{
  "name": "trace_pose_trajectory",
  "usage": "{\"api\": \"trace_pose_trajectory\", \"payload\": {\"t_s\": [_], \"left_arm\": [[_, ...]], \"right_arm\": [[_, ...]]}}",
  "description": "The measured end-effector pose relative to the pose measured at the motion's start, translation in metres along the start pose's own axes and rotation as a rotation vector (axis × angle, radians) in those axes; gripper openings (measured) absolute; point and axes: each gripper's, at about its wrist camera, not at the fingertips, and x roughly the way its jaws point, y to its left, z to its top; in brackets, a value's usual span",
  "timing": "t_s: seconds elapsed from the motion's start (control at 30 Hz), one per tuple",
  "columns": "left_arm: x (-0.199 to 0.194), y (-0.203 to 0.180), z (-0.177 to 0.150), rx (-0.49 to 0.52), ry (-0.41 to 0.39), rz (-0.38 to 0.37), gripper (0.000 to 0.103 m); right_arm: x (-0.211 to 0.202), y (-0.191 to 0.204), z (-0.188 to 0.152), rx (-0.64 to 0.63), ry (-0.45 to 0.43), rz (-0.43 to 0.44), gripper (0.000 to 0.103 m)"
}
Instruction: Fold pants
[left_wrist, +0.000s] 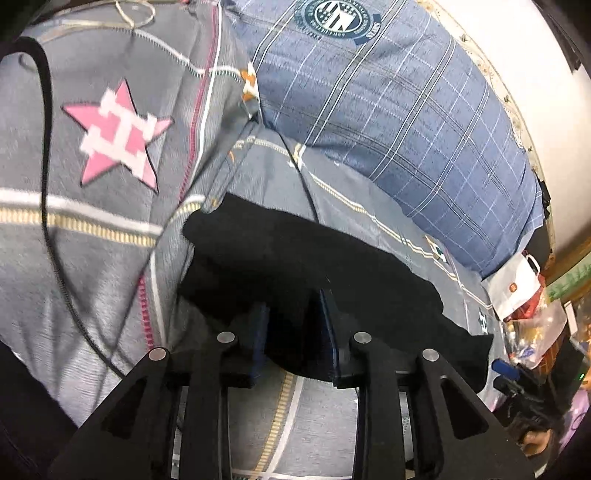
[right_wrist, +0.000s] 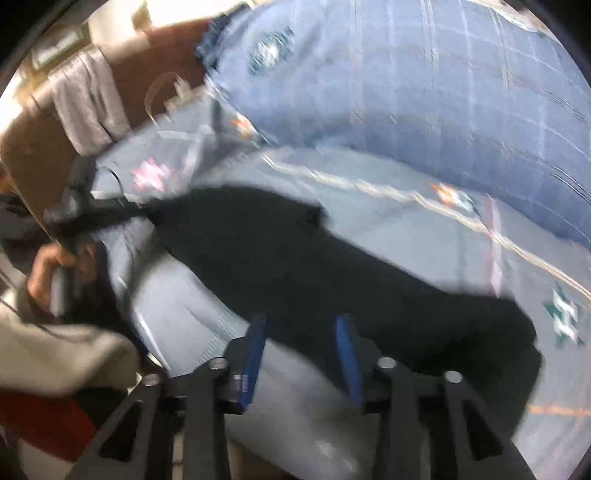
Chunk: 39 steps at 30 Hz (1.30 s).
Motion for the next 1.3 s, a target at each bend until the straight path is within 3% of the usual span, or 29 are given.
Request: {"api": "trace_pose_trajectory", "payload": {"t_s": [0.1,0.17,0.27,0.33,0.4,0.43,0.53,0.67,0.73,0.83,0.9,0.97,1.07,1.13,1.3], "left_arm": [[-0.011,-0.006,-0.001,0.036,-0.041,0.016,0.025],[-0.022,-0.010,-0.002,0.072,-0.097,0.046,0.025],[-0.027,-0.011,0.000,0.069,-0.127,0.051,0.035],[-0.026,-0.011,0.003,0.064,-0.135,0.044,0.037],[-0.020,-0.014,0.005,0.069,-0.126,0.041,0.037],[-0.016,-0.015,0.006,0.077,-0.121,0.035,0.040],[0.008,-0.020,0.007,0.105,-0.083,0.047,0.047],[0.052,-0.022,-0.001,0.151,0.013,0.104,0.047],[0.061,-0.028,-0.006,0.199,0.013,0.130,0.049],[0.061,-0.036,-0.007,0.226,0.008,0.133,0.053],[0.058,-0.040,-0.003,0.203,0.010,0.097,0.053],[0.058,-0.050,0.001,0.185,0.016,0.063,0.060],[0.061,-0.072,0.000,0.210,0.013,0.011,0.066],[0.071,-0.090,-0.001,0.233,0.048,-0.020,0.066],[0.096,-0.144,-0.016,0.333,0.123,-0.096,0.066]], "right_arm": [[0.012,0.010,0.016,-0.015,-0.008,0.014,0.040],[0.025,0.013,0.028,-0.018,-0.021,-0.051,0.040],[0.057,0.001,0.048,0.064,-0.040,-0.079,0.040],[0.081,-0.013,0.060,0.140,-0.047,-0.065,0.040],[0.108,-0.020,0.070,0.175,-0.009,-0.064,0.039],[0.119,-0.019,0.073,0.156,0.014,-0.071,0.028],[0.133,-0.010,0.079,0.061,0.018,-0.157,0.009],[0.148,-0.021,0.086,0.098,-0.005,-0.199,0.006],[0.157,-0.026,0.084,0.134,0.009,-0.180,0.006],[0.137,-0.032,0.078,0.195,-0.017,-0.162,0.006],[0.106,-0.040,0.069,0.251,-0.042,-0.176,0.006],[0.068,-0.049,0.054,0.290,-0.092,-0.202,0.007],[0.011,-0.077,0.023,0.382,-0.109,-0.315,0.023],[-0.025,-0.101,-0.002,0.462,-0.122,-0.377,0.042],[-0.083,-0.151,-0.049,0.600,-0.134,-0.439,0.043]]}}
